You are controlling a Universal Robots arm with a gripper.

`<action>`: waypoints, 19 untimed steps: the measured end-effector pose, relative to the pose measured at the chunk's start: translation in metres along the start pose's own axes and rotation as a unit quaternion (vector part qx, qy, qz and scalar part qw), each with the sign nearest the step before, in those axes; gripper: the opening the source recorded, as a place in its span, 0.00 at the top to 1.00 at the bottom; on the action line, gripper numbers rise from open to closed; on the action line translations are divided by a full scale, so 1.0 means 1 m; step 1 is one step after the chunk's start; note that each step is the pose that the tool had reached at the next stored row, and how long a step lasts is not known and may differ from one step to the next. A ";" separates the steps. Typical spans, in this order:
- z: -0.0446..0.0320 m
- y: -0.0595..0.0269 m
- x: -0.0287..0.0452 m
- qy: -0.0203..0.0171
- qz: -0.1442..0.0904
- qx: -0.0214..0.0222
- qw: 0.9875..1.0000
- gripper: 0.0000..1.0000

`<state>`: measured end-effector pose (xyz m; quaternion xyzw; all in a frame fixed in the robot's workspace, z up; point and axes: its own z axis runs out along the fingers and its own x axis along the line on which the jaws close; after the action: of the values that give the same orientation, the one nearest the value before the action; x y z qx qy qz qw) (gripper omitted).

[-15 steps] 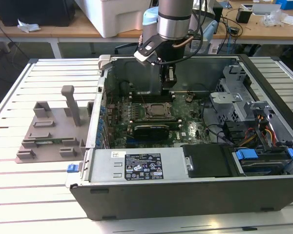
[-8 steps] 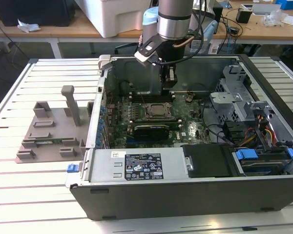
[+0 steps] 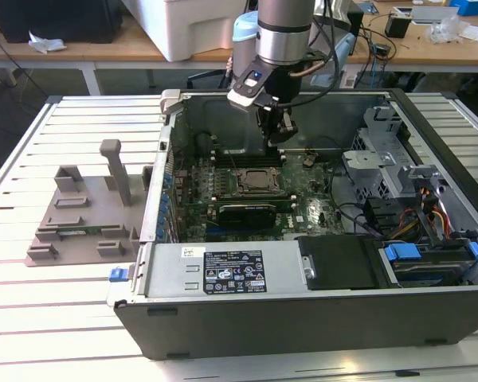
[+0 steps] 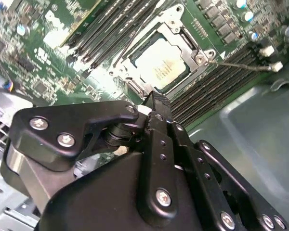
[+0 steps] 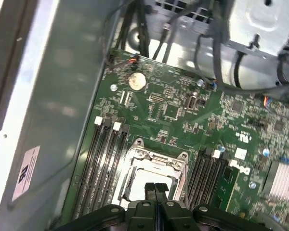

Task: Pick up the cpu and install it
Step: 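Install the first cpu locking lever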

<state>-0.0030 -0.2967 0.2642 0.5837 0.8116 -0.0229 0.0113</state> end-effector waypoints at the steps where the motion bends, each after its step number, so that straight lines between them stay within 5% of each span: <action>1: 0.0000 0.0000 0.0000 0.000 -0.019 -0.001 1.000 0.89; 2: 0.0000 0.0000 0.0000 -0.001 -0.046 -0.002 0.999 0.89; 5: 0.0000 0.0000 0.0000 -0.002 -0.077 -0.004 0.997 0.89; 7: 0.0000 0.0000 0.0000 -0.003 -0.111 -0.005 0.994 0.89; 11: 0.0000 0.0000 0.0000 -0.003 -0.146 -0.007 0.989 0.89; 13: 0.0000 0.0000 0.0000 -0.004 -0.179 -0.008 0.984 0.89; 14: 0.0000 0.0000 0.0000 -0.005 -0.187 -0.008 0.982 0.89; 16: 0.0000 0.0000 0.0000 -0.005 -0.216 -0.010 0.976 0.89; 19: 0.0000 0.0000 0.0000 -0.006 -0.238 -0.011 0.971 0.89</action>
<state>-0.0030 -0.2967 0.2642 0.3735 0.9273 -0.0195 0.0165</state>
